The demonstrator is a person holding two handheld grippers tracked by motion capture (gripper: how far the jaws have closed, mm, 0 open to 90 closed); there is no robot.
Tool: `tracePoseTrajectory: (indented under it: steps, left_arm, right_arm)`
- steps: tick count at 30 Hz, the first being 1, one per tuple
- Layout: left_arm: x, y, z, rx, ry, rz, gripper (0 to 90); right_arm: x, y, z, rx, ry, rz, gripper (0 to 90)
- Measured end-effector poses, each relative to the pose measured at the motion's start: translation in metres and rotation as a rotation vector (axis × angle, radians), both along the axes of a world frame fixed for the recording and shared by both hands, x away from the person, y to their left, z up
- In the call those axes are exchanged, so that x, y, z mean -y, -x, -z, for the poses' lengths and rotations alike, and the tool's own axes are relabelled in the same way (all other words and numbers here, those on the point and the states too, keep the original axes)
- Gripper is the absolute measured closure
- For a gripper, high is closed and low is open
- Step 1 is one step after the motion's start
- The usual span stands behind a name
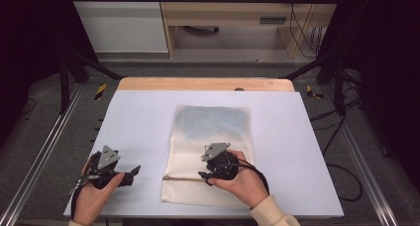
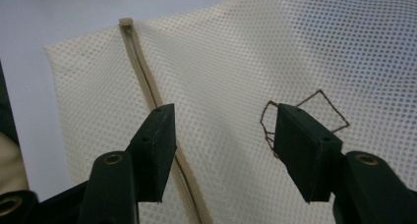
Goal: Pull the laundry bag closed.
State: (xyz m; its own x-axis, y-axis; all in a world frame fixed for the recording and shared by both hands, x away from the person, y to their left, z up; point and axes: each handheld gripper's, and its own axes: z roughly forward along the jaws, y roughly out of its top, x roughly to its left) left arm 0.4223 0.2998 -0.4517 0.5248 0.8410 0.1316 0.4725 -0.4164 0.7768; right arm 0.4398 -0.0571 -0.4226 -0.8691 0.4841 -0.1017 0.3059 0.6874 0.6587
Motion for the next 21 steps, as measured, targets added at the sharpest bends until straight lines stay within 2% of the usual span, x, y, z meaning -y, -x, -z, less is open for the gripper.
tracePoseTrajectory:
  steps: [5,10,14,17,19,21]
  left_arm:
    - [-0.002,-0.004,0.002,-0.01,-0.01,-0.024,5.1]
    - [0.0,-0.007,0.003,-0.009,-0.021,-0.019,5.1]
    - [0.001,-0.009,0.004,-0.006,-0.028,-0.022,5.0]
    - [0.002,-0.01,0.004,-0.004,-0.022,-0.023,5.0]
    - [0.004,-0.012,0.005,-0.014,-0.034,-0.012,5.0]
    - [0.004,-0.013,0.004,-0.002,-0.034,-0.018,5.2]
  right_arm:
    - [-0.015,0.0,-0.003,-0.03,0.025,-0.034,48.6]
    - [-0.027,-0.002,-0.003,-0.027,0.036,-0.052,54.1]
    - [-0.036,-0.002,-0.005,-0.022,0.051,-0.09,57.6]
    - [-0.042,-0.002,-0.007,-0.023,0.055,-0.107,58.1]
    - [-0.049,-0.002,-0.007,-0.025,0.058,-0.126,58.6]
    - [-0.054,-0.003,-0.007,-0.027,0.06,-0.14,59.1]
